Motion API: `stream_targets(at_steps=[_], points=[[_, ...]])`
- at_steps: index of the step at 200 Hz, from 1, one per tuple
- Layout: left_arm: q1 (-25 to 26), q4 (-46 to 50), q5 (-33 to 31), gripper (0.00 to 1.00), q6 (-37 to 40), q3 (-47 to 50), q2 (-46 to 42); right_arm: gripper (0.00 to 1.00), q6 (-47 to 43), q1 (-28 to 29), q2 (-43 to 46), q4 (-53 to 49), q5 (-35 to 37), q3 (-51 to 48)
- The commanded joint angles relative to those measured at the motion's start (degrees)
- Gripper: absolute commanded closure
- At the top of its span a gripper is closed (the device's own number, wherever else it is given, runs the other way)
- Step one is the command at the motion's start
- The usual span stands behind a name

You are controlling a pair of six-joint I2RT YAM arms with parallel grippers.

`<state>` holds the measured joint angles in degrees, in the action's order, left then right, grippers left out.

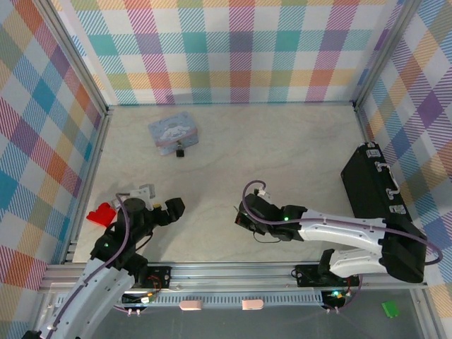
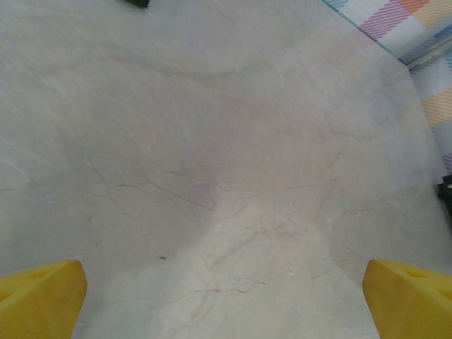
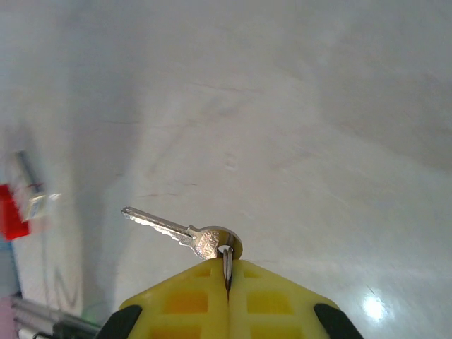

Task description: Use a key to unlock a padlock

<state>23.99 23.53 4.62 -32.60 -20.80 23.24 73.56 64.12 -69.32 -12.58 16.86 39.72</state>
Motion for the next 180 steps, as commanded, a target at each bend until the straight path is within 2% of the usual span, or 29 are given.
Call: stream_targets(at_steps=[1, 15, 56, 87, 111, 142, 180], points=[[0.90, -8.69, 7.37, 0.02, -5.89, -3.84, 4.22, 1.00, -15.85, -1.83, 3.24, 14.11, -1.42, -2.28], [2.29, -11.44, 8.41, 0.05, -5.95, -6.45, 8.15, 1.00, -20.11, -3.74, 4.89, 18.79, -3.34, -3.48], [11.73, -22.29, 2.76, 0.07, -5.67, -11.30, 17.60, 1.00, -26.59, -10.77, 6.10, 26.41, -11.50, -3.79], [17.47, -24.12, -0.05, 0.11, -1.28, -16.71, 25.42, 1.00, -29.25, -12.79, 2.93, 29.99, -17.14, -0.87], [19.19, -23.68, 0.29, 0.21, 1.40, -20.00, 30.12, 1.00, -30.50, -12.79, 0.24, 30.61, -20.70, 1.46], [20.37, -23.39, -4.49, 0.30, 3.46, -20.25, 32.00, 1.00, -29.35, -12.77, -2.43, 31.48, -22.48, 1.71], [20.40, -22.67, -4.02, 0.42, 4.04, -21.08, 34.44, 1.00, -26.72, -12.79, -5.84, 34.70, -25.80, 1.43]])
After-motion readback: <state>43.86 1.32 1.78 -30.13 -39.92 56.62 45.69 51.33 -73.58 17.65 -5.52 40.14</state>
